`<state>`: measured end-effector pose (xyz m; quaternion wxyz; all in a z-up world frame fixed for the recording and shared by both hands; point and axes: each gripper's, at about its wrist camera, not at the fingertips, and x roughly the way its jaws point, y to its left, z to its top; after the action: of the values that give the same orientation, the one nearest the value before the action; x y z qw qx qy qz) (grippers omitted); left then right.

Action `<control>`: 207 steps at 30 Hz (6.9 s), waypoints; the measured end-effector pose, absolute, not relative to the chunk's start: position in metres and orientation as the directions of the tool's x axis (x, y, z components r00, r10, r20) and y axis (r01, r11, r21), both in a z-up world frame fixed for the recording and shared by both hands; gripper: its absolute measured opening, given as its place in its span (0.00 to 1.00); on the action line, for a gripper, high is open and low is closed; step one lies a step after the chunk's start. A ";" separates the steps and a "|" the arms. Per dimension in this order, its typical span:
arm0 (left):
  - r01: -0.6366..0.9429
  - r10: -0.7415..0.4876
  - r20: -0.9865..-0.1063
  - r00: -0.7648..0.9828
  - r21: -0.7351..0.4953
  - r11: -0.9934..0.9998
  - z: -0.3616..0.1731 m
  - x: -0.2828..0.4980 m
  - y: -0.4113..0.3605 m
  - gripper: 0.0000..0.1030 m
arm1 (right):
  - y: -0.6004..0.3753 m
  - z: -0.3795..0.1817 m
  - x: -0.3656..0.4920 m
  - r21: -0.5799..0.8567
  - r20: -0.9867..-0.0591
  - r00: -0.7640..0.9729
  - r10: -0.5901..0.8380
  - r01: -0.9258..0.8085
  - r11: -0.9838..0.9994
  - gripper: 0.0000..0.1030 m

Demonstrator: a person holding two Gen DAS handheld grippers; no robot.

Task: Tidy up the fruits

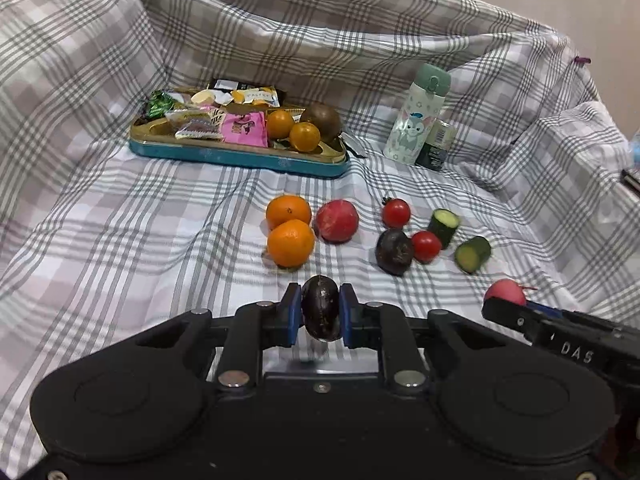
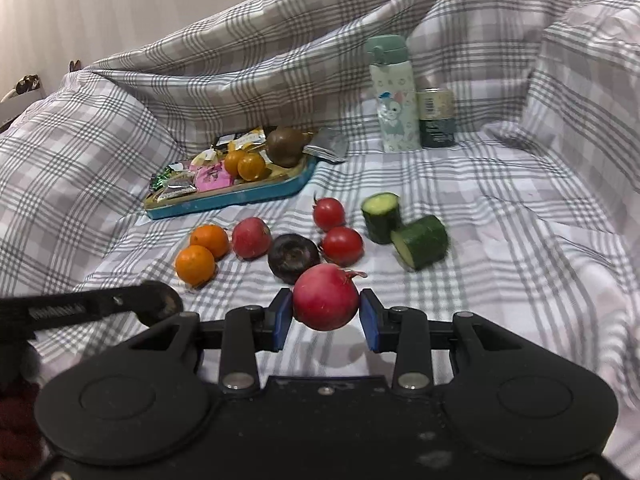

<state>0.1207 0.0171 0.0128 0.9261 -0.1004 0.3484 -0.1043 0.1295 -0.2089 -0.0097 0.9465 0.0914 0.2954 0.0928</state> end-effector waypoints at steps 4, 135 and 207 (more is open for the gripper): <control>0.114 -0.255 -0.651 0.715 -0.252 0.961 0.015 0.103 0.018 0.25 | -0.213 -0.006 0.106 0.212 -0.548 0.806 0.225 -0.126 0.969 0.37; 0.191 -0.235 -0.630 0.741 -0.138 0.972 -0.009 0.199 0.000 0.41 | -0.256 -0.014 0.217 0.207 -0.577 0.815 0.051 0.086 0.975 0.43; 0.236 -0.329 -0.662 0.674 -0.229 0.944 -0.013 0.200 0.006 0.43 | -0.226 -0.029 0.232 0.088 -0.688 0.723 0.068 -0.009 0.996 0.37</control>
<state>0.1996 0.0057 -0.0135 0.9127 -0.0621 0.3730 -0.1548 0.2322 -0.2265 -0.0295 0.9273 0.0393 0.3717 0.0207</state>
